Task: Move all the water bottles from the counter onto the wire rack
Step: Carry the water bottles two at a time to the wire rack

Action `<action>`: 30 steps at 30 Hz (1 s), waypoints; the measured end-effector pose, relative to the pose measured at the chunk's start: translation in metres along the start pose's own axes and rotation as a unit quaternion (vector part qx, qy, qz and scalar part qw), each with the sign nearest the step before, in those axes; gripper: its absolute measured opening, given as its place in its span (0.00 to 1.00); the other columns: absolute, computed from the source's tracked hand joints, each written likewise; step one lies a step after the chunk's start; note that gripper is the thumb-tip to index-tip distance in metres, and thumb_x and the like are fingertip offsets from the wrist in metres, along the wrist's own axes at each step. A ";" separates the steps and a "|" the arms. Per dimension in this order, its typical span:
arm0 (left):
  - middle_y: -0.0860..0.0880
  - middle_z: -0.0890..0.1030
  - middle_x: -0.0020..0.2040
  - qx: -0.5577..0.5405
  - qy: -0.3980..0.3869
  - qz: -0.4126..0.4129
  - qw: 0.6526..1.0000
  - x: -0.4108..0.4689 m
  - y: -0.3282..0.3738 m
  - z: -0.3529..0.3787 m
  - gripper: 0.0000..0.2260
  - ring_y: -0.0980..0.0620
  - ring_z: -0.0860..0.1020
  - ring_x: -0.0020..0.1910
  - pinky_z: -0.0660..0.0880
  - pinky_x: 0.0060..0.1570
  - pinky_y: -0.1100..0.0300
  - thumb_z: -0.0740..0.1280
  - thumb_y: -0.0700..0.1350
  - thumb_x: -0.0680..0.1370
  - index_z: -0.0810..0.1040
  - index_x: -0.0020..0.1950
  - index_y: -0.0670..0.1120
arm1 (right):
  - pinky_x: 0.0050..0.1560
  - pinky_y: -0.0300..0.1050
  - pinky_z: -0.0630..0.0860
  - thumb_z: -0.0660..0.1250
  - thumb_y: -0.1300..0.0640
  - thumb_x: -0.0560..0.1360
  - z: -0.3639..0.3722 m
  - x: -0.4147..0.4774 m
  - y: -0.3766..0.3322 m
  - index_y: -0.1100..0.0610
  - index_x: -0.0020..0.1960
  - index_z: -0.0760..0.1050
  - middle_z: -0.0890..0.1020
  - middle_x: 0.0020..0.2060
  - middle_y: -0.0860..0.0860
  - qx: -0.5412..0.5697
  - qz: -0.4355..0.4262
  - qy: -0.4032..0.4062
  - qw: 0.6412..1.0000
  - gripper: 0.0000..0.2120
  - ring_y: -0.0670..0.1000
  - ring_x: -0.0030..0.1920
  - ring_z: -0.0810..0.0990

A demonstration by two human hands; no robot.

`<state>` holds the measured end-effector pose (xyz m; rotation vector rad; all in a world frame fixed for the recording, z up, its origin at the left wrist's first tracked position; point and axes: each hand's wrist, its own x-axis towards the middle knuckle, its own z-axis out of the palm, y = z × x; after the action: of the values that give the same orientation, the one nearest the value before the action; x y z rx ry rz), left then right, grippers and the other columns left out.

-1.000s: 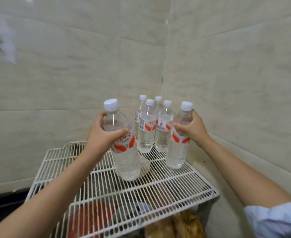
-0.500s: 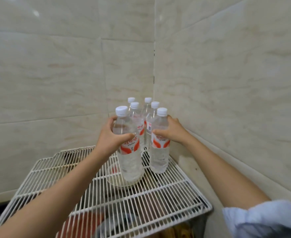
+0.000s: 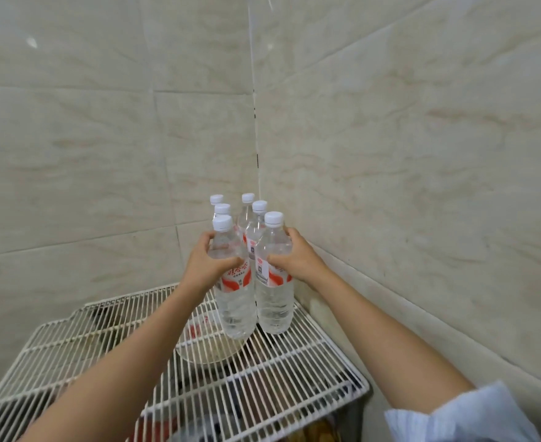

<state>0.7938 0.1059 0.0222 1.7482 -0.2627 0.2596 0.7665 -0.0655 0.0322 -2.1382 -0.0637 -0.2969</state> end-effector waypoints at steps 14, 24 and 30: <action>0.40 0.73 0.63 0.049 -0.052 0.001 0.997 -0.024 -0.005 -0.011 0.35 0.49 0.76 0.51 0.74 0.46 0.59 0.70 0.40 0.70 0.57 0.72 0.49 | 0.57 0.37 0.60 0.62 0.52 0.75 0.018 -0.060 0.013 0.56 0.61 0.71 0.69 0.62 0.53 -0.007 -0.037 0.158 0.987 0.16 0.51 0.64 0.66; 0.42 0.77 0.56 0.101 0.044 -0.071 0.991 -0.084 -0.033 -0.099 0.20 0.47 0.76 0.49 0.72 0.51 0.53 0.65 0.43 0.75 0.67 0.66 0.45 | 0.63 0.46 0.62 0.60 0.51 0.75 0.101 -0.099 0.013 0.56 0.58 0.73 0.69 0.61 0.52 -0.171 -0.159 -0.022 0.972 0.14 0.52 0.64 0.63; 0.41 0.76 0.50 0.105 0.186 -0.110 0.971 -0.153 -0.046 -0.184 0.16 0.52 0.73 0.40 0.68 0.40 0.61 0.63 0.37 0.75 0.69 0.63 0.40 | 0.63 0.45 0.61 0.59 0.52 0.76 0.174 -0.111 -0.036 0.57 0.57 0.73 0.71 0.59 0.53 -0.130 -0.229 -0.120 0.957 0.13 0.53 0.63 0.64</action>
<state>0.6582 0.3006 -0.0340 1.8776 0.2375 0.4587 0.6856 0.1067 -0.0563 -2.3956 -0.7039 -0.3249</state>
